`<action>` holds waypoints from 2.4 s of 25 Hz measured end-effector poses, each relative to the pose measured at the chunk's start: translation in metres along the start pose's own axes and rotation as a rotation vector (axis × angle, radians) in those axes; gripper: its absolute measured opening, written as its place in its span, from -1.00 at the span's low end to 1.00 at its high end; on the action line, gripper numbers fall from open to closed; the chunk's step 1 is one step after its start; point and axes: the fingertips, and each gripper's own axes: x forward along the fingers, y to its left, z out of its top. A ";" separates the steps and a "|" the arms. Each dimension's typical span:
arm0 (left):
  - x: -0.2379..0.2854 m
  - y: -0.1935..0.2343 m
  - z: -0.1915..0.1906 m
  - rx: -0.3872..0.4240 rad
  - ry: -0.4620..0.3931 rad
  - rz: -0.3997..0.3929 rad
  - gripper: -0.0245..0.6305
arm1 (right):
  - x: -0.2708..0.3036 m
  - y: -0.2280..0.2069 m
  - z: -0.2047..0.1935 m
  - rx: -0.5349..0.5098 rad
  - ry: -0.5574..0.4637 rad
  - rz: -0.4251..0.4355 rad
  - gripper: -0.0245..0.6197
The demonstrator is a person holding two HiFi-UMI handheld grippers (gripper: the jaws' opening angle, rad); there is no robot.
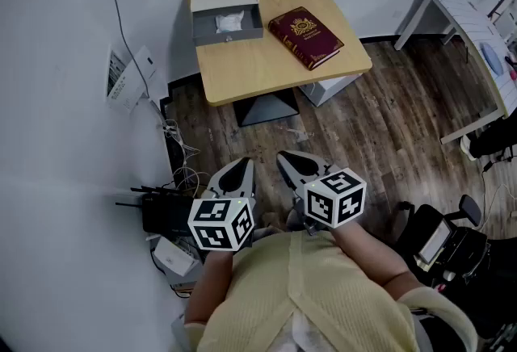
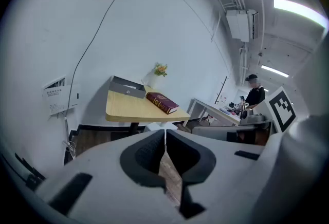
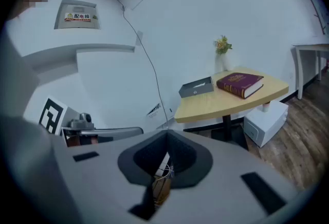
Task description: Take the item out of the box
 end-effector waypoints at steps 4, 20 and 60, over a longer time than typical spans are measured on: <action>-0.003 0.001 -0.002 0.002 0.002 0.001 -0.84 | 0.000 0.005 -0.002 0.015 -0.005 0.016 -0.83; 0.009 0.009 -0.008 0.029 0.048 -0.060 -0.84 | 0.022 0.002 -0.011 0.017 0.033 0.007 -0.83; 0.196 0.079 0.131 0.067 0.057 0.021 -0.84 | 0.161 -0.115 0.133 -0.022 0.081 0.155 -0.83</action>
